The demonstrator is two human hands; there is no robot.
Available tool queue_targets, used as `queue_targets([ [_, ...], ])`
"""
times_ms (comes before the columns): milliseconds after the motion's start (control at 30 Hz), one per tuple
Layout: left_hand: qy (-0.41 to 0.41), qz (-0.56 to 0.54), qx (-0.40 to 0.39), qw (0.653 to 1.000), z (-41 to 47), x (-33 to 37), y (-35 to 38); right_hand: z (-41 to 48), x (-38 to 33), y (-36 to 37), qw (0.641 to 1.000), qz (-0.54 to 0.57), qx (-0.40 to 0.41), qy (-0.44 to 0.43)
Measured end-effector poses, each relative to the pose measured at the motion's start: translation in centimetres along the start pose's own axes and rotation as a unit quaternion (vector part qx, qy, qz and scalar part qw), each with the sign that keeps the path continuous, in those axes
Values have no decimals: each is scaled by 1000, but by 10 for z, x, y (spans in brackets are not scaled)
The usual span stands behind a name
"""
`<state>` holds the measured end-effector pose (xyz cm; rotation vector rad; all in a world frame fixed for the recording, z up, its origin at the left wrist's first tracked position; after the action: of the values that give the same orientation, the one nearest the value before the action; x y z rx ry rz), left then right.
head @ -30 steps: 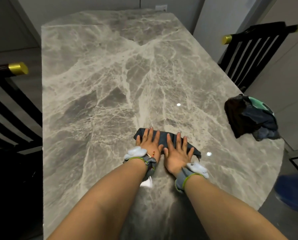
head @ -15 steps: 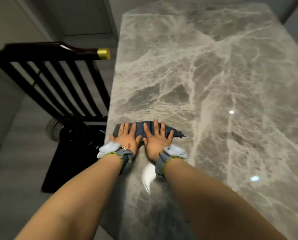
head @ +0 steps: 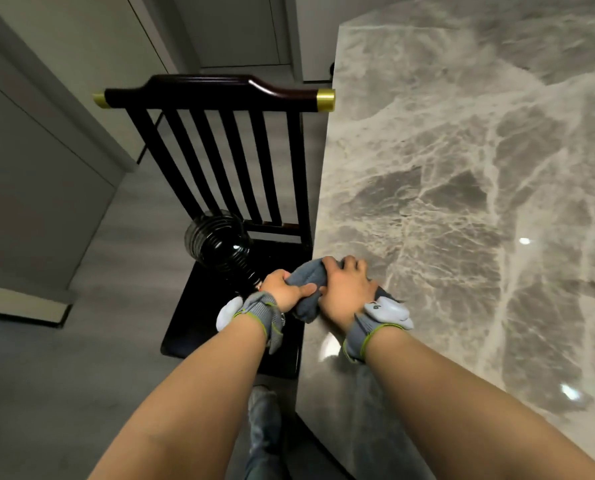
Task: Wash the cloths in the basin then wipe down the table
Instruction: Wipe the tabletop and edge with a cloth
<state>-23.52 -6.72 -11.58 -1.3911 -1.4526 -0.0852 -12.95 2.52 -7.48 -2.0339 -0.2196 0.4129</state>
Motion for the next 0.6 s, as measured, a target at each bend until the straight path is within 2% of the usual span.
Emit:
queue_targets([
  [67,-16,-62,-6,998,2,-18,-12,-2,-15,4,1000,1,3,5],
  [200,-47,-83,-28,995,14,-69,-48,-10,-77,30,998,-60,-1,-15],
  [267,-75,-71,-17,995,28,-114,-82,-5,-121,66,996,-77,-30,-19],
  [400,-120,-59,-13,991,40,-194,-115,-4,-163,161,988,-45,-145,14],
  [433,-123,-44,-20,991,38,-202,-114,-10,-162,165,988,-41,-149,23],
  [467,-153,-24,-56,986,82,-283,-101,21,-192,250,981,-48,-175,65],
  [600,-124,13,-72,990,93,-305,-89,40,-185,278,978,-67,-160,113],
])
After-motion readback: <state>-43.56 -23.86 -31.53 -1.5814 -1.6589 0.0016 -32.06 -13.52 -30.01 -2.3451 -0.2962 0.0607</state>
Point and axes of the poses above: each hand's wrist, its own z-axis towards the middle knuckle, its own y-axis out of the palm, x = y × z, the point moved 10 cm from there along z, towards the middle knuckle, and after that the axes turned 15 degrees about y, right-handed, at the moved point
